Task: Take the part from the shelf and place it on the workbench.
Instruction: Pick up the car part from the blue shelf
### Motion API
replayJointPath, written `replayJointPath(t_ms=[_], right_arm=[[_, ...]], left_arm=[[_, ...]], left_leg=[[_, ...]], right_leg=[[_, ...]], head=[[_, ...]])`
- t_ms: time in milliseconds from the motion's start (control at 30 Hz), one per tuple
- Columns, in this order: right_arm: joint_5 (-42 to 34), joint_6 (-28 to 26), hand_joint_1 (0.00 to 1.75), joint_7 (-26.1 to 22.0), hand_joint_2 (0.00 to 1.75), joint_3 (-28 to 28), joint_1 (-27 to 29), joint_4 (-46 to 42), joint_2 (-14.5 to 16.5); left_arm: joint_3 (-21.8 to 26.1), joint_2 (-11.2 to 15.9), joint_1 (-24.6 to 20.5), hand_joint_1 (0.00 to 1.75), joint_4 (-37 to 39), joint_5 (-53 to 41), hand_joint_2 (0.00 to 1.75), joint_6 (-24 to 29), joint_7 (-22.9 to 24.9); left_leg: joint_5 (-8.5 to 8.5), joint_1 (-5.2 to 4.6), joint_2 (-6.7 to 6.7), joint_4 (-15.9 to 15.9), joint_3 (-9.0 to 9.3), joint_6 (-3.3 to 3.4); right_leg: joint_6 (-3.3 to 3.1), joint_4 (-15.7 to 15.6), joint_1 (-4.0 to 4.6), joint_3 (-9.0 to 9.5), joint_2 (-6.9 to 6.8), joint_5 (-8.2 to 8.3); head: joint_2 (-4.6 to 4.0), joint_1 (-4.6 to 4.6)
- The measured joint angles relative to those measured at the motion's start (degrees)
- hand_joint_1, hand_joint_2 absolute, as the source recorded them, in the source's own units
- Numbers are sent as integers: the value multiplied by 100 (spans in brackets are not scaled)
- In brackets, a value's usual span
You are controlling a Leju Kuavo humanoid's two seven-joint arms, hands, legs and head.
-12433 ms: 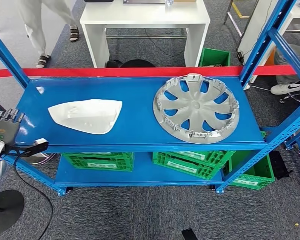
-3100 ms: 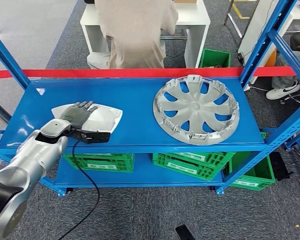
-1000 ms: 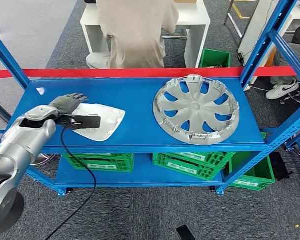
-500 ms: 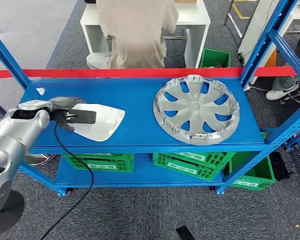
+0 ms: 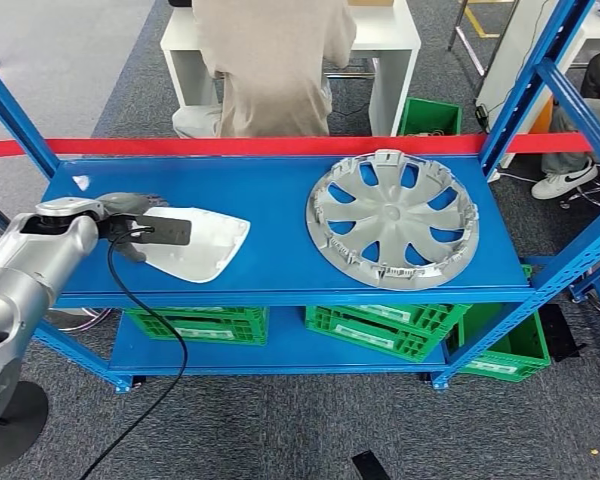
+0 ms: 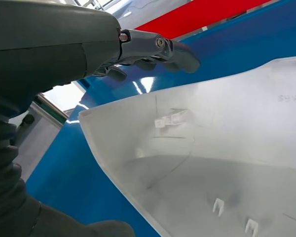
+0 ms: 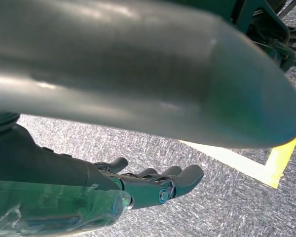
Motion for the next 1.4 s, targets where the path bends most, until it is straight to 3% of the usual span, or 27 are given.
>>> replayJointPath(t_ms=[400,600,700,1400], right_arm=[[2,-1,0,0,0,-32,0,0,0],[-10,-32,0,0,0,-77,10,0,-2],[13,-41,0,1,0,-102,19,0,-2],[167,-13,0,72,0,-127,37,0,-2]], left_arm=[[-89,-2,5,0,5,36,175,62,28],[-134,-61,59,0,8,6,175,834,498],[-144,-87,116,0,22,72,175,958,708],[-42,-125,626,0,182,272,175,921,1315]], left_leg=[[0,0,0,0,0,0],[0,0,0,0,-1,0],[0,0,0,0,-1,0],[0,0,0,0,-2,0]], right_leg=[[0,0,0,0,0,0],[0,0,0,-1,0,0],[0,0,0,-1,1,0],[0,0,0,-1,-1,0]], head=[[0,-1],[0,1],[0,1],[0,0]])
